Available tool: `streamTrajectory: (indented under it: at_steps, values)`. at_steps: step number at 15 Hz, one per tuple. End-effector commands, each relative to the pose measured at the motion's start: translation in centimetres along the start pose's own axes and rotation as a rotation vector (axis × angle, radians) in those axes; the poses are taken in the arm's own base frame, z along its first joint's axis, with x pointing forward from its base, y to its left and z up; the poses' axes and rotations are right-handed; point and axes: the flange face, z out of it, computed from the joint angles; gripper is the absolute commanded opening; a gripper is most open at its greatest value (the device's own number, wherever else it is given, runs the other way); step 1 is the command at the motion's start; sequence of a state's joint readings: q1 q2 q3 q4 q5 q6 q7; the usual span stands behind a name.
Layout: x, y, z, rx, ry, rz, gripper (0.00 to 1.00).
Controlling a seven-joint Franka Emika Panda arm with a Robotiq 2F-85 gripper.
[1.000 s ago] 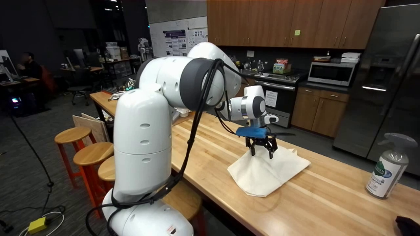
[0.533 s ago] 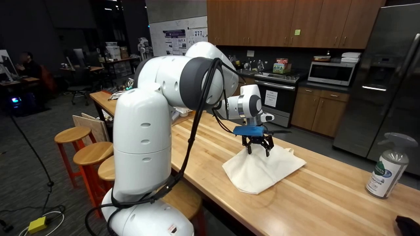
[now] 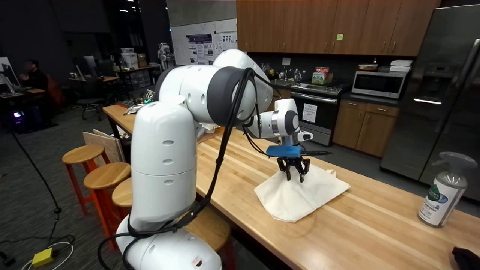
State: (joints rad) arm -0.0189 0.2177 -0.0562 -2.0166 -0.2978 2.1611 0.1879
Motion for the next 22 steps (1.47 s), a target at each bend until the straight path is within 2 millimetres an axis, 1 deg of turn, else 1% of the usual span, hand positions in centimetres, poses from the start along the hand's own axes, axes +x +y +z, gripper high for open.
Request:
streamTrajectory:
  at_steps: [1,2,3,4,5,6,22]
  values:
    - [0.05,0.06,-0.01,0.000,-0.001,0.000,0.29]
    - [0.08,0.04,-0.06,-0.010,-0.005,-0.004,0.29]
    - [0.03,-0.08,0.12,-0.002,-0.003,-0.002,0.50]
    - [0.03,-0.14,0.11,-0.002,-0.003,-0.004,0.44]
    - [0.03,-0.20,0.09,-0.002,-0.003,-0.005,0.34]
    - [0.03,-0.23,0.09,-0.002,-0.003,-0.005,0.30]
    - [0.03,-0.24,0.11,-0.002,-0.003,-0.005,0.29]
